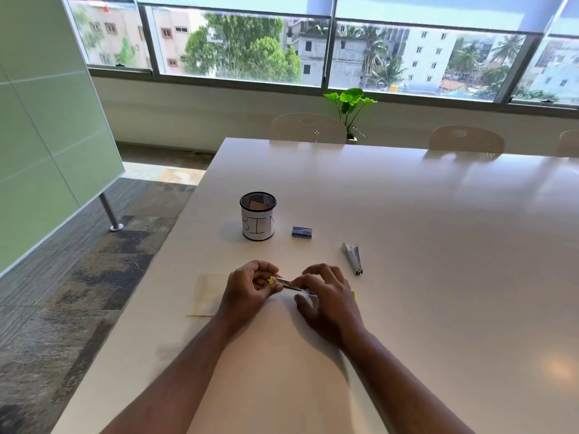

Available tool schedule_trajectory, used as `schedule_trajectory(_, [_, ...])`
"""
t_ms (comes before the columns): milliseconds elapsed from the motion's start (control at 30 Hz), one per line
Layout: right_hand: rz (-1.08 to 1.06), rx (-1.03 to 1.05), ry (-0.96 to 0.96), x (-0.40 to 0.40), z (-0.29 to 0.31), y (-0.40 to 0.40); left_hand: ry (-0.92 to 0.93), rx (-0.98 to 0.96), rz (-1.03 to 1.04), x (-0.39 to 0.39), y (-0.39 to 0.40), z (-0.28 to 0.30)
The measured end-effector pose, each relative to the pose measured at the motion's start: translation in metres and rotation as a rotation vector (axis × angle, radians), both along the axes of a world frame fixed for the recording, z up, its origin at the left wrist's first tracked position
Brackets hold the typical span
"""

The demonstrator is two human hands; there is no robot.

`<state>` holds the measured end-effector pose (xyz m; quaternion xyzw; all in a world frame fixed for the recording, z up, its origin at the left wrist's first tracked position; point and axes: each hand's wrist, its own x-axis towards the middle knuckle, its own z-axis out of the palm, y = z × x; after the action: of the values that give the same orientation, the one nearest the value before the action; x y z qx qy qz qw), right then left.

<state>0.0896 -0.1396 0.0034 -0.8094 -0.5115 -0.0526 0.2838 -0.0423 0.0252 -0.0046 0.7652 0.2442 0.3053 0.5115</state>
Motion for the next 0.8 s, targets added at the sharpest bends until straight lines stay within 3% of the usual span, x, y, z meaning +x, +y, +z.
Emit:
schedule_trajectory(400, [-0.003, 0.017, 0.039, -0.002, 0.0005, -0.0001, -0.008, 0.011, -0.019, -0.0014, -0.0007, 0.0016])
schedule_trajectory(600, [-0.182, 0.082, 0.061, -0.0008, 0.0004, 0.0021, -0.002, 0.001, -0.029, -0.0022, -0.0005, 0.0042])
schedule_trajectory(800, [-0.184, 0.019, 0.076, 0.0024, -0.001, 0.0026, 0.027, 0.01, -0.018, -0.0022, -0.0021, 0.0052])
